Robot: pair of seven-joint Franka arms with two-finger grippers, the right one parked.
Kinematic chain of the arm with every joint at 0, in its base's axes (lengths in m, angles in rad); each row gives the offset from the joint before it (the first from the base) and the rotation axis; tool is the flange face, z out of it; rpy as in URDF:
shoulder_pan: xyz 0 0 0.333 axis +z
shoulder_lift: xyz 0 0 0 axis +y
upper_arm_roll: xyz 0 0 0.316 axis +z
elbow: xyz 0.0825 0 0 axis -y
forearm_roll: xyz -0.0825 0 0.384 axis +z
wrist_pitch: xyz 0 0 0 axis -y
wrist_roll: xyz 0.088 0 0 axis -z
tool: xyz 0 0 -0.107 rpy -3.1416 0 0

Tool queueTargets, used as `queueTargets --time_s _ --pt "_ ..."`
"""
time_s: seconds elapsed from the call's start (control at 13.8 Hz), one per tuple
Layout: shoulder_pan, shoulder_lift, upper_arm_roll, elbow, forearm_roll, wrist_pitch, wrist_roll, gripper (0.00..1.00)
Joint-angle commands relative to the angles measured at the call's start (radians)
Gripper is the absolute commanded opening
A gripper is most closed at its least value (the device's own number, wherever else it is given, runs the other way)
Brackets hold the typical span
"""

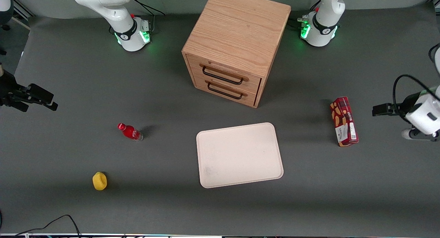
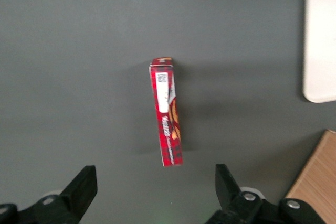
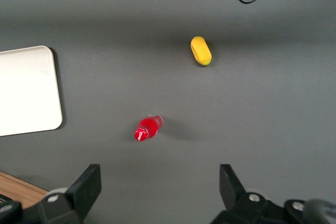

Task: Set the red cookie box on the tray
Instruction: 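Move the left gripper down over the upright red cookie box, then close the left gripper on the red cookie box and lift it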

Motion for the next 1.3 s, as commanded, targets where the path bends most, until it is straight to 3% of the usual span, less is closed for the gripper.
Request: queueTargets --time_s 0.0,0.29,0.58,0.65,1.01,1.23 --pt "0.019 -0.035 0.001 -0.241 -0.022 0.229 0.020 1.00" --pt "-0.002 -0.028 -0.002 -0.362 -0.022 0.359 -0.026 1.00" --pt "0.002 -0.035 -0.002 -0.549 -0.022 0.595 -0.026 0.99" --pt "-0.001 -0.028 -0.002 -0.551 -0.022 0.604 -0.027 0.92" --pt "-0.013 -0.008 -0.003 -0.566 -0.022 0.624 -0.026 0.22" --pt "-0.021 0.000 -0.003 -0.564 -0.022 0.624 -0.026 0.08"
